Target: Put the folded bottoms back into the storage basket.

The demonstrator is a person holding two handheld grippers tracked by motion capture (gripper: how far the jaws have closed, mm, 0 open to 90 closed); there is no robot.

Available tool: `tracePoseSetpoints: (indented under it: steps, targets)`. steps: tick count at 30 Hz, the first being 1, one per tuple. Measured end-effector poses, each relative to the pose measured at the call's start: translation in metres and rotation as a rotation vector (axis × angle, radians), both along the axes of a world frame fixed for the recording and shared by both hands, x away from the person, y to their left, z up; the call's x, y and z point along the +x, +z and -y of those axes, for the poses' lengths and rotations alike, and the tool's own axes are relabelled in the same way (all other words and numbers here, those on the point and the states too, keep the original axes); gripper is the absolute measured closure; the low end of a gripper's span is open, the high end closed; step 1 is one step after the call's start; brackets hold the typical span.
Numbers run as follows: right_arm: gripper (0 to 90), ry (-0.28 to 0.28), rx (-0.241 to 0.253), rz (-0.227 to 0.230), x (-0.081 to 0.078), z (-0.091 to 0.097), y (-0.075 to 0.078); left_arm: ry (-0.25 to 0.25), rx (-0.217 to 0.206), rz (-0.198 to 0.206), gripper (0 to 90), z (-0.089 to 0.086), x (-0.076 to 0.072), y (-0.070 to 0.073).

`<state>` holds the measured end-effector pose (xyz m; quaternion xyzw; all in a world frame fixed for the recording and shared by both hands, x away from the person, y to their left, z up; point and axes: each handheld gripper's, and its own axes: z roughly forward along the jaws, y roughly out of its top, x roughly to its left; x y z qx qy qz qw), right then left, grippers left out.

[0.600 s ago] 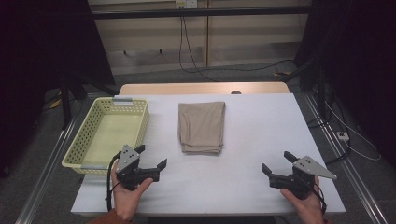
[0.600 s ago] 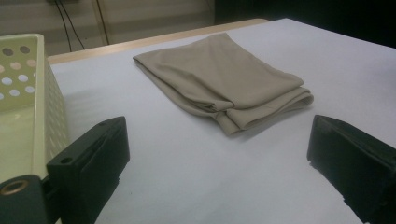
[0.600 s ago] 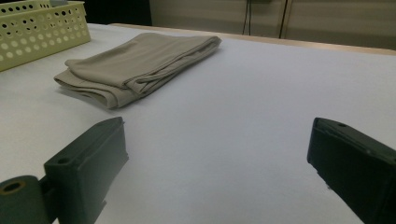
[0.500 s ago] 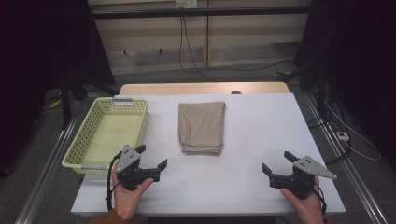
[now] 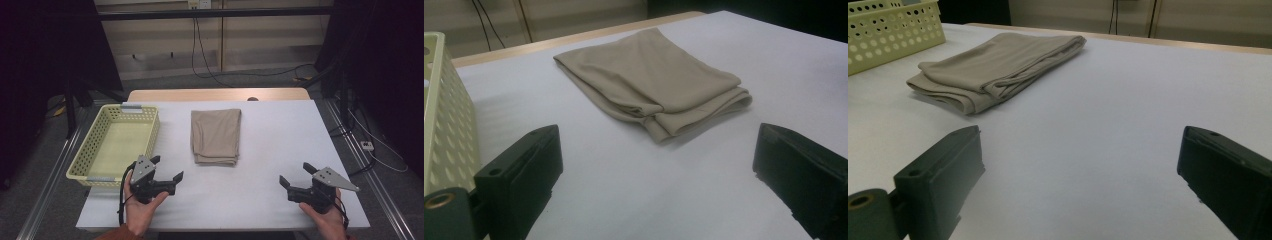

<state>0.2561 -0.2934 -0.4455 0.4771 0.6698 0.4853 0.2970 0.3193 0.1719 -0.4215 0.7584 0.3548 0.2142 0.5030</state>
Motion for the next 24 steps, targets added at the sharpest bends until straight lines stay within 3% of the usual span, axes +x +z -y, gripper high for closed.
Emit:
tracePoseSetpoints:
  steps: [13,15,17,20,24]
  targets:
    - [4.2,-0.002,0.023,-0.005,0.001,0.002,0.0,-0.031,-0.007,-0.03,7.1,0.012,0.007,-0.001]
    - [4.2,-0.004,0.028,-0.004,0.001,0.003,0.0,-0.042,-0.017,-0.075,6.8,0.018,0.013,-0.001]
    - [4.2,-0.003,0.03,-0.005,0.0,0.002,0.0,-0.048,0.005,-0.097,6.7,0.022,0.017,-0.001]
    - [4.3,0.002,0.026,-0.006,0.001,0.001,0.0,-0.056,-0.004,-0.098,6.9,0.024,0.019,0.0]
    - [4.3,0.004,0.03,-0.009,0.001,0.001,0.0,-0.06,0.017,-0.077,6.2,0.03,0.021,0.005]
